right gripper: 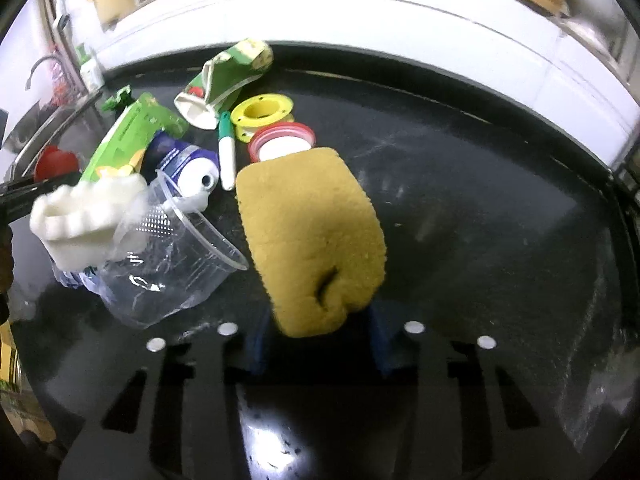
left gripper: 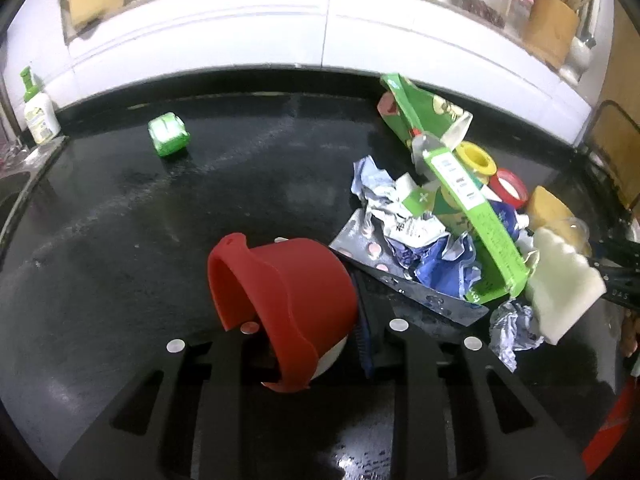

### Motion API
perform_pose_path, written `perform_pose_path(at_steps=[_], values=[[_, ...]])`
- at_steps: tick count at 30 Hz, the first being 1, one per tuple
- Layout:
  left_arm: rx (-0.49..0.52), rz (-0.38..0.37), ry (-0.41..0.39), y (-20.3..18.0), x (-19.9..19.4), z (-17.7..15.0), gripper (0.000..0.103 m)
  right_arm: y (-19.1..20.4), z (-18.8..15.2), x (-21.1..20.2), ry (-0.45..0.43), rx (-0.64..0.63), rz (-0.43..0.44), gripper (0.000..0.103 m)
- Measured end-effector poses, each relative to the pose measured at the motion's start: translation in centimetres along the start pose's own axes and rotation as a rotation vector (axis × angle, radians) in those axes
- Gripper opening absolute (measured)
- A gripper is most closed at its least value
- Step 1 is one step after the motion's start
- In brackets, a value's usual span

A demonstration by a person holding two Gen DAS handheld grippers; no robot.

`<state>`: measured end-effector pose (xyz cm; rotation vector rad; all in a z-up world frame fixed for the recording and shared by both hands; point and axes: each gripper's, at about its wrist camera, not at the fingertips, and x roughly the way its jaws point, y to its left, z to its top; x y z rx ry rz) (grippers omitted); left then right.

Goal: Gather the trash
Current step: 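Grasp the yellow sponge with the right tool while the left tool grasps the red cup, then carry both items over the floor bin and open both tools to drop them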

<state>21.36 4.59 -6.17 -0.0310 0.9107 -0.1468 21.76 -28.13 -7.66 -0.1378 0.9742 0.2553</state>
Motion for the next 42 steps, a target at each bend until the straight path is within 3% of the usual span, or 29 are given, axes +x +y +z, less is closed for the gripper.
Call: perform_pose_path(at_steps=[10,17,22,27,32,38,42], values=[[0.02,0.018,-0.076,-0.7,-7.1,-1.0,0.026,-0.8,-0.3,-6.8,-0.095,0.087,-0.063,0.036],[0.041,0.025,-0.113,-0.4,-13.3,-4.7,0.026,4.2,-1.3,-13.0,-0.171,0.038,-0.019,0.036],[0.028,0.073,-0.119,1.9,-17.3,-8.7,0.026,12.1,-1.8,-14.7,-0.195,-0.079,0.089,0.036],[-0.028,0.205,-0.125,6.5,-21.6,-14.5,0.026,21.7,-2.3,-14.7,-0.204,-0.187,0.262,0.036],[-0.175,0.322,-0.113,13.1,-25.3,-21.5,0.026,33.7,-3.2,-13.7,-0.16,-0.337,0.462,0.036],[-0.403,0.392,-0.03,21.9,-25.3,-31.2,0.026,47.2,-5.5,-12.3,-0.064,-0.491,0.649,0.036],[-0.501,0.394,-0.007,27.0,-23.0,-36.2,0.026,54.7,-7.9,-9.7,0.025,-0.565,0.687,0.036]])
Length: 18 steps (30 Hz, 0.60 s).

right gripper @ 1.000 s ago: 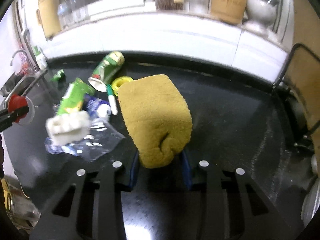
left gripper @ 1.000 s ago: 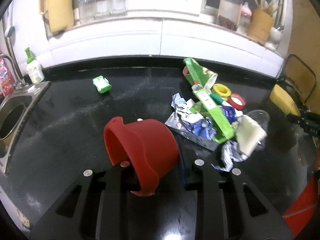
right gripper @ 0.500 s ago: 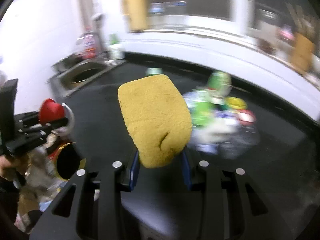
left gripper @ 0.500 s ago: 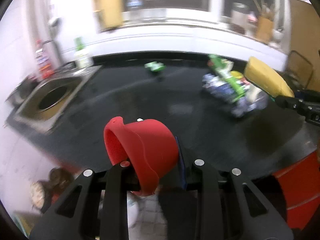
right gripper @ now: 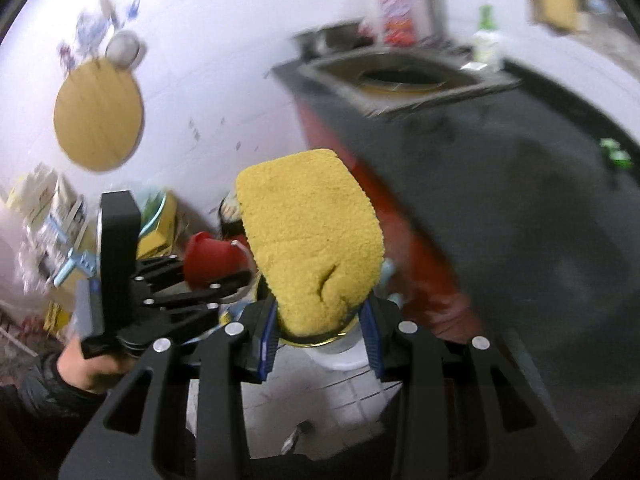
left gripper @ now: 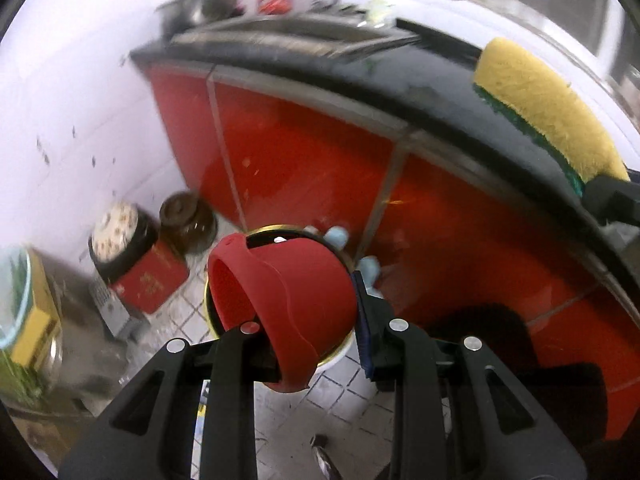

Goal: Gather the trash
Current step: 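Carry both items over the floor bin and open both tools to drop them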

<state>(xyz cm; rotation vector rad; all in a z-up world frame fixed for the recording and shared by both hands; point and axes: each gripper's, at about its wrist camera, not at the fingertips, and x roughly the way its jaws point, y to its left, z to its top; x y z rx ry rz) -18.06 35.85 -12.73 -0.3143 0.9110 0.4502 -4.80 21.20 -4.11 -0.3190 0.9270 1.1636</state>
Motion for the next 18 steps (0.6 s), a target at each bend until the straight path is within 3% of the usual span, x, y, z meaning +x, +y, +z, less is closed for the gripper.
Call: perform_pose_path(at_steps=[6,11,13,14,15,16,18], values=[[-0.033,-0.072,0.049,3.2,7.1,-2.4,0.026,1.7,1.1,10.5,0.144,0.004,-0.007,0.036],[-0.113,-0.139,0.092,5.9,12.2,-3.2,0.026,1.9,1.5,16.5,0.218,0.014,-0.039,0.038],[-0.117,-0.14,0.097,6.5,13.4,-3.4,0.026,2.3,1.5,18.2,0.221,0.004,-0.058,0.049],[-0.115,-0.124,0.09,6.7,13.6,-3.5,0.035,2.4,1.6,19.2,0.225,0.0,-0.065,0.055],[-0.117,-0.113,0.091,6.9,13.8,-3.7,0.049,2.5,1.5,19.3,0.233,-0.001,-0.065,0.071],[-0.126,-0.115,0.091,7.0,13.7,-3.8,0.078,2.4,1.6,19.8,0.236,0.0,-0.069,0.082],[-0.151,-0.103,0.041,7.5,13.0,-4.0,0.085,1.8,1.3,19.9,0.232,0.006,-0.065,0.084]])
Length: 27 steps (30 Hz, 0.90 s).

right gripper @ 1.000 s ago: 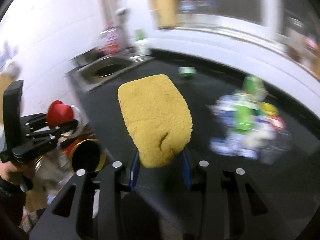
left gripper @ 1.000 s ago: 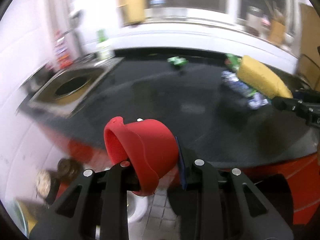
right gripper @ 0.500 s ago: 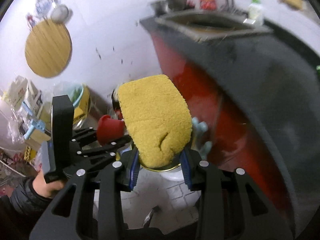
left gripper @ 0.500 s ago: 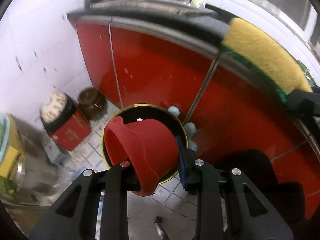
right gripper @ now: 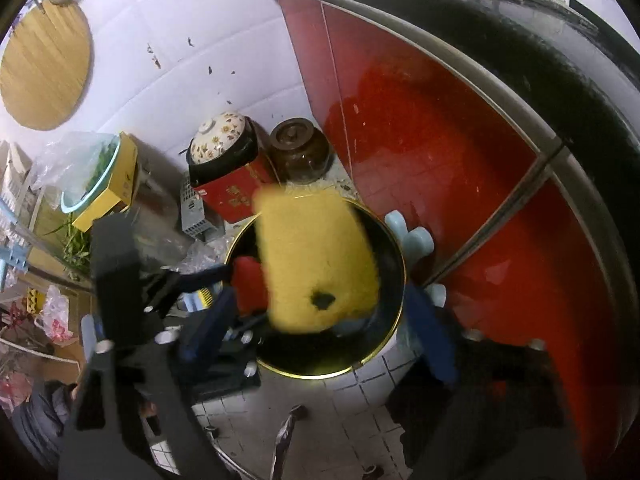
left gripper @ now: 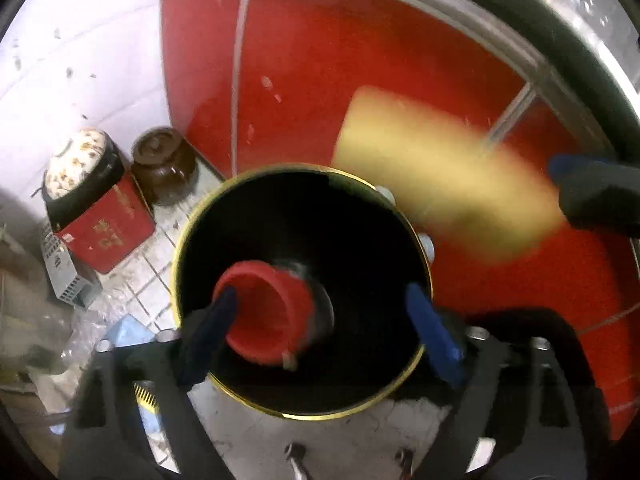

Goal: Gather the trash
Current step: 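Carry both items over the floor bin and open both tools to drop them, then move both tools back over the trash pile on the counter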

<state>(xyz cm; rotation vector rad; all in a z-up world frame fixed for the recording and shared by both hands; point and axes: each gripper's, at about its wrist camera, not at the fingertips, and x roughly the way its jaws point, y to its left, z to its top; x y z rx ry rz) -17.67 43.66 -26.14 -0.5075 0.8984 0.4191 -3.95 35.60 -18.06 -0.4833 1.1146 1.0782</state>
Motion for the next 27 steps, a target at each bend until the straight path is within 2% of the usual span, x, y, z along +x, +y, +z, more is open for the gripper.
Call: perform_pose_path(at_steps=[3,8,13,16,19,21,24,27], values=[[-0.007,-0.002,0.014,0.3,0.0,0.1,0.085,-0.4,0.1,0.5,0.008,0.008,0.01,0.084],[-0.028,0.002,-0.01,0.4,-1.1,0.7,0.085,-0.8,-0.4,-0.5,-0.014,0.003,0.007,0.085],[-0.002,0.005,-0.067,-1.6,-4.9,2.2,0.085,-1.4,-1.8,-6.0,-0.089,0.01,0.013,0.085],[0.093,0.013,-0.135,-6.1,-8.9,3.3,0.085,-2.4,-3.2,-11.8,-0.181,0.013,-0.004,0.088],[0.17,-0.016,-0.18,-10.8,-11.9,4.1,0.092,-4.8,-5.4,-18.4,-0.288,0.065,-0.058,0.092],[0.246,-0.046,-0.203,-15.5,-13.7,4.8,0.093,-7.6,-7.8,-23.4,-0.366,0.131,-0.132,0.093],[0.362,-0.119,-0.21,-22.8,-15.3,5.4,0.095,-11.9,-11.3,-29.1,-0.431,0.236,-0.256,0.093],[0.456,-0.195,-0.195,-30.2,-16.0,5.6,0.096,-16.9,-16.7,-34.8,-0.492,0.382,-0.405,0.094]])
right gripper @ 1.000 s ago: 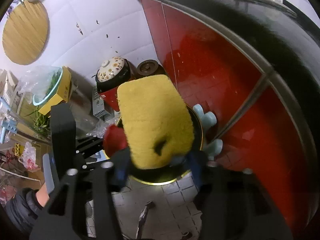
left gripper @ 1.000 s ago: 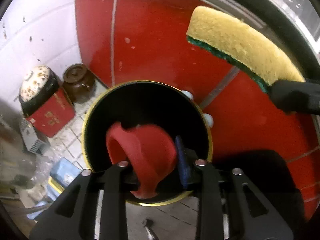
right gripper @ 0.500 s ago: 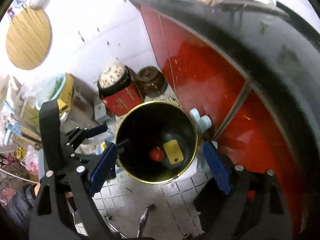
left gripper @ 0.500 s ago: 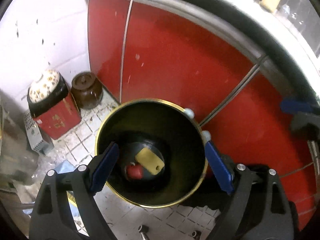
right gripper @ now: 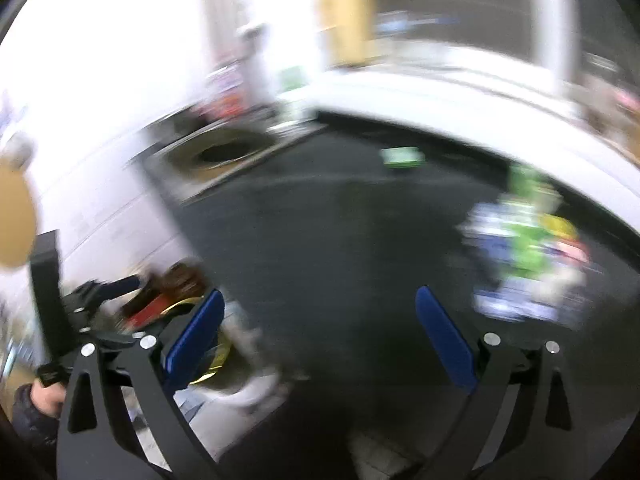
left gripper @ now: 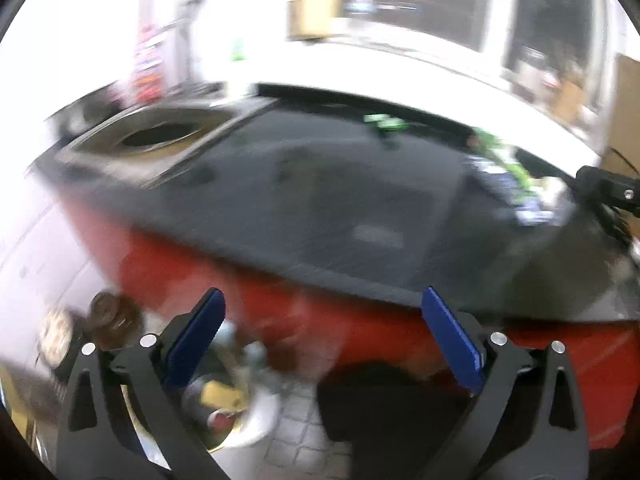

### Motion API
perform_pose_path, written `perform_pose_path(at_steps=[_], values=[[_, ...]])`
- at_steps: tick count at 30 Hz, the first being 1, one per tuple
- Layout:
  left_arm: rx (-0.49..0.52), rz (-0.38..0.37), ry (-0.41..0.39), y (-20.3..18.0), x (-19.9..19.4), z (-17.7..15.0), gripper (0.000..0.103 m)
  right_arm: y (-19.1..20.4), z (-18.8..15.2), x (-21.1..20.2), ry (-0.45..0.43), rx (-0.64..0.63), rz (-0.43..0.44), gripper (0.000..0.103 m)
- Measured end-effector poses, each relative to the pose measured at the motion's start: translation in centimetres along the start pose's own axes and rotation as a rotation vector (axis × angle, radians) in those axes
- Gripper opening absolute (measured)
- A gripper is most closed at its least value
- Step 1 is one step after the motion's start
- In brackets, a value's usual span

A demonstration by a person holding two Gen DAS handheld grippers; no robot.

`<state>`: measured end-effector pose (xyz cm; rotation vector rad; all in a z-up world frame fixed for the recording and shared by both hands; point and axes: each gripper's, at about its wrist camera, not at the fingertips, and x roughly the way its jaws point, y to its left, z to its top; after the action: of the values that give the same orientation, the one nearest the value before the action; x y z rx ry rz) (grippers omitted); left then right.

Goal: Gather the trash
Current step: 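Move both tools back over the trash pile on the counter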

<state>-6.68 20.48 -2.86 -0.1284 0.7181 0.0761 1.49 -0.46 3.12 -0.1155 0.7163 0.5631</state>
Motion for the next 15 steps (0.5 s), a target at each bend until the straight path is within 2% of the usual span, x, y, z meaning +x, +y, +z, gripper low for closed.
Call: perform_pose_path(at_steps=[2,5,8,11,15], values=[[0.036,-0.046,0.012,-3.6,0.8,1.7,0.096,-5.2,-1.0,-2.8,-0.024,0.081,-0.105,0.094],[0.091,-0.11,0.014,-9.0,2.0,4.2,0.096,-11.5,-3.0,-6.0,-0.044,0.175,-0.219,0.094],[0.125,-0.126,0.024,-13.0,3.0,6.0,0.096,-16.2,-4.7,-8.2,-0.049,0.244,-0.274,0.094],[0.132,-0.14,0.03,-15.0,3.4,6.9,0.096,-18.1,-5.9,-10.0,-0.052,0.276,-0.308,0.094],[0.145,-0.125,0.032,-16.2,3.4,8.0,0.096,-18.9,-6.9,-11.2,-0.056,0.292,-0.311,0.094]])
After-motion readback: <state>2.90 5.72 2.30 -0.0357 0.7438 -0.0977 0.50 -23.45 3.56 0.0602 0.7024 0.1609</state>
